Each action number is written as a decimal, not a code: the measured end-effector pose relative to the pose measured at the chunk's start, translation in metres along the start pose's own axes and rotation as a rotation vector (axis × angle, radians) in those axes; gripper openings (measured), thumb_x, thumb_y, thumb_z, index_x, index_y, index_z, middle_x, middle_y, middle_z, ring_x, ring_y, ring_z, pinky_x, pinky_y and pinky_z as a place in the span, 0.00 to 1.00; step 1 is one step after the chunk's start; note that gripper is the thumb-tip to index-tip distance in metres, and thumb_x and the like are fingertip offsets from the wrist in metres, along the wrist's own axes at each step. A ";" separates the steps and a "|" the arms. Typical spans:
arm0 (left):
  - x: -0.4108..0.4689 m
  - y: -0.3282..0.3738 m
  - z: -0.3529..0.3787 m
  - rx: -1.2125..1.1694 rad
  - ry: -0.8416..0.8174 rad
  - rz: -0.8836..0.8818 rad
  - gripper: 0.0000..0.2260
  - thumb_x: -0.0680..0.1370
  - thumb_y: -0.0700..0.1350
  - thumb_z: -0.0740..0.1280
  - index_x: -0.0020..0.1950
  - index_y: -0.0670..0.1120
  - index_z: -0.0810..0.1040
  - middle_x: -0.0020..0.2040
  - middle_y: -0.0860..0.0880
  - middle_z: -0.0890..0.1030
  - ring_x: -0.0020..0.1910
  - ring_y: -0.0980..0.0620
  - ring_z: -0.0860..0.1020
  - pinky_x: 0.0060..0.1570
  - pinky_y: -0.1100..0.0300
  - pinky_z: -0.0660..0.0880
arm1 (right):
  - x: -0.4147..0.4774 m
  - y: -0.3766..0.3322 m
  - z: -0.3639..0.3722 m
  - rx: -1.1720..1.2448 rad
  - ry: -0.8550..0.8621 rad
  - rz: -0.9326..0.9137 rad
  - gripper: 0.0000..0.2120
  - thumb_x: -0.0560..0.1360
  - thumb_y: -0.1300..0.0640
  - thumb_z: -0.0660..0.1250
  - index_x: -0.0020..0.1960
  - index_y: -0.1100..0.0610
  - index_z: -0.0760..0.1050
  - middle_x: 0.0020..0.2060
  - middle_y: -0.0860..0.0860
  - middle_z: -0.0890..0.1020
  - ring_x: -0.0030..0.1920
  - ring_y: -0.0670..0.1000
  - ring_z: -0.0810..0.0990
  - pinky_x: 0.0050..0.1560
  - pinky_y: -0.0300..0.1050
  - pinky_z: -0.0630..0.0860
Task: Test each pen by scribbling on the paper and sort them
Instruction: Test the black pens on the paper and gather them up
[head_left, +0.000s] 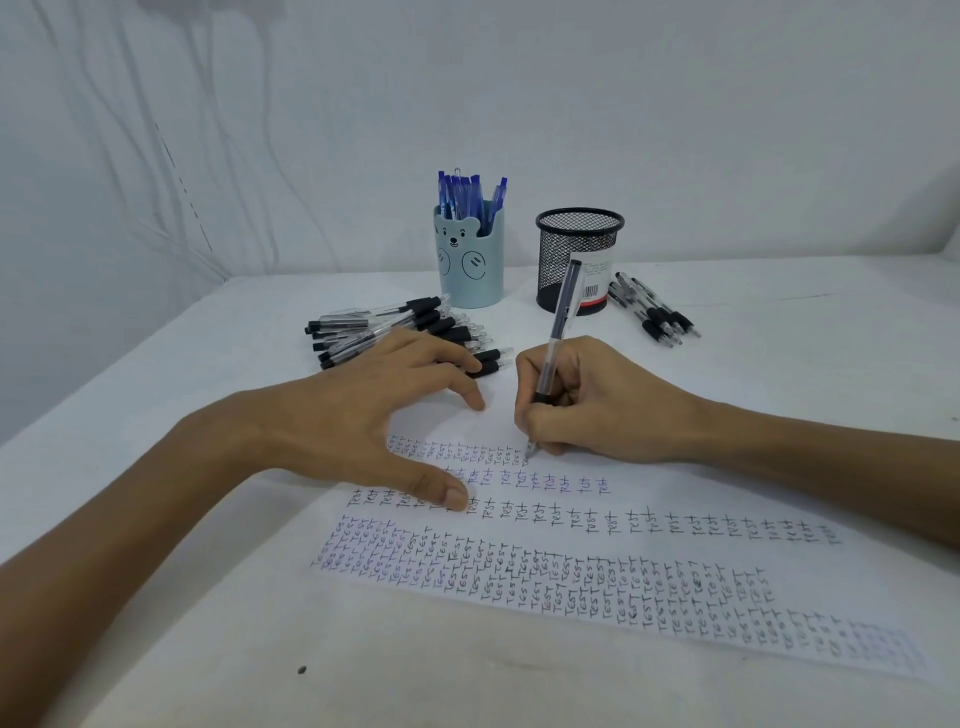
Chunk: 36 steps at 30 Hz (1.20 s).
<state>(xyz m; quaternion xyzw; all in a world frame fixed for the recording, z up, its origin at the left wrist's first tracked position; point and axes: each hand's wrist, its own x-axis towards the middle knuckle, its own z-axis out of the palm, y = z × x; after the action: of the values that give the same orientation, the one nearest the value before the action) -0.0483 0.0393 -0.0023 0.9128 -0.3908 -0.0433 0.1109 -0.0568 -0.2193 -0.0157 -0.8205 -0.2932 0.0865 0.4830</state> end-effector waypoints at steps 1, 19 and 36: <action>0.000 0.000 0.000 0.004 0.002 0.003 0.33 0.68 0.75 0.70 0.69 0.67 0.69 0.74 0.69 0.59 0.77 0.65 0.51 0.73 0.63 0.55 | 0.000 0.001 0.000 -0.001 0.001 -0.002 0.05 0.75 0.69 0.68 0.40 0.63 0.75 0.29 0.55 0.80 0.31 0.52 0.77 0.34 0.46 0.71; 0.001 -0.001 0.001 0.006 0.003 0.002 0.33 0.68 0.74 0.71 0.70 0.66 0.69 0.75 0.69 0.59 0.77 0.67 0.51 0.69 0.70 0.54 | 0.001 0.005 -0.001 0.008 0.051 -0.024 0.06 0.75 0.69 0.68 0.40 0.62 0.76 0.31 0.54 0.82 0.34 0.56 0.81 0.37 0.52 0.74; 0.000 -0.004 0.002 0.016 0.071 0.058 0.27 0.75 0.74 0.62 0.69 0.63 0.72 0.73 0.68 0.65 0.77 0.62 0.59 0.73 0.62 0.60 | 0.014 0.002 -0.009 0.582 0.172 0.174 0.22 0.84 0.46 0.57 0.39 0.58 0.74 0.34 0.54 0.77 0.30 0.49 0.72 0.27 0.38 0.60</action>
<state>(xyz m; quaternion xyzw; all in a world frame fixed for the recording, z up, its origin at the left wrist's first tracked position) -0.0454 0.0420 -0.0051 0.9028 -0.4134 -0.0047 0.1188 -0.0406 -0.2187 -0.0111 -0.6742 -0.1429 0.1382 0.7113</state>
